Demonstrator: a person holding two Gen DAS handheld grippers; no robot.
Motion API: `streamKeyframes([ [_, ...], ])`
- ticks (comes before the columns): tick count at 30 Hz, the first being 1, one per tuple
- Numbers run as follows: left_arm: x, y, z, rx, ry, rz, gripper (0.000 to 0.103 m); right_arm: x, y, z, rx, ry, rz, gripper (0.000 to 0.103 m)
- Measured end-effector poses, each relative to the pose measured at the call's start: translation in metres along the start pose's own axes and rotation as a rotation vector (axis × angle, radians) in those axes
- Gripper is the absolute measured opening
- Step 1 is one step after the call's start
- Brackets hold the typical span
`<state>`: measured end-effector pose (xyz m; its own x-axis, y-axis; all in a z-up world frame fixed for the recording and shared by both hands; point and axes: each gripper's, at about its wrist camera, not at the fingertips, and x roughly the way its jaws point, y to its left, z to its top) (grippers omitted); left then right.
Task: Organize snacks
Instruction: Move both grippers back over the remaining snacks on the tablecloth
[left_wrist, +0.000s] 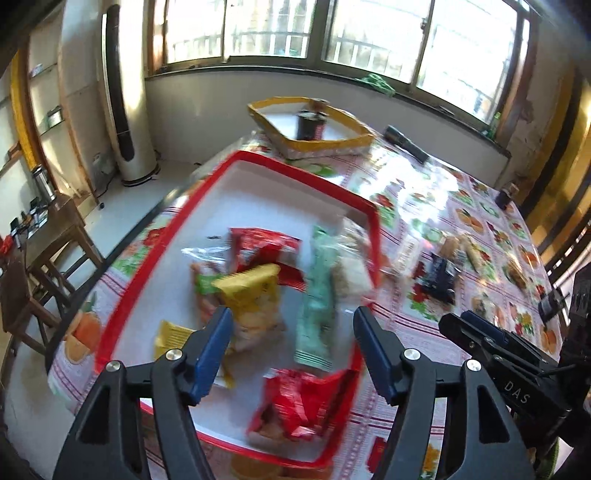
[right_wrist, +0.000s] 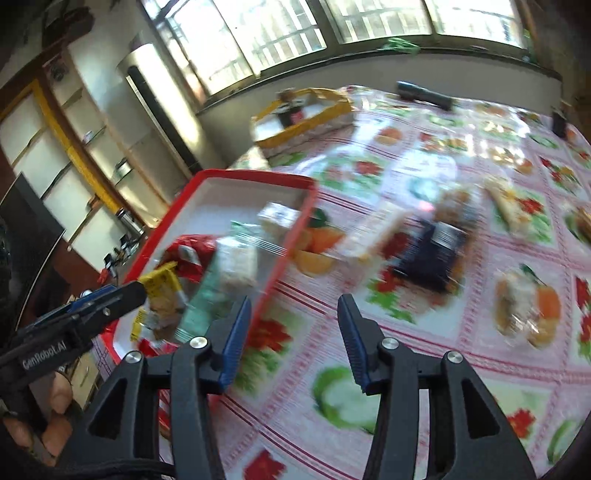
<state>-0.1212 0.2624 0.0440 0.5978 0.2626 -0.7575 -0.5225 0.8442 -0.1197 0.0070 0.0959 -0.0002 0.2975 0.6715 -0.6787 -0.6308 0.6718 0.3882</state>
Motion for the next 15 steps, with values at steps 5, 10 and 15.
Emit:
streamKeyframes([
  [5,0.003,-0.031,-0.008,0.071,0.019,-0.031,0.068,-0.022,-0.045,-0.018,0.094,-0.004,-0.042,0.051],
  [10,0.006,-0.055,-0.012,0.125,0.034,-0.045,0.068,-0.037,-0.079,-0.028,0.156,-0.012,-0.091,0.050],
  [15,0.009,-0.072,-0.013,0.164,0.041,-0.057,0.068,-0.042,-0.100,-0.031,0.191,-0.014,-0.119,0.050],
])
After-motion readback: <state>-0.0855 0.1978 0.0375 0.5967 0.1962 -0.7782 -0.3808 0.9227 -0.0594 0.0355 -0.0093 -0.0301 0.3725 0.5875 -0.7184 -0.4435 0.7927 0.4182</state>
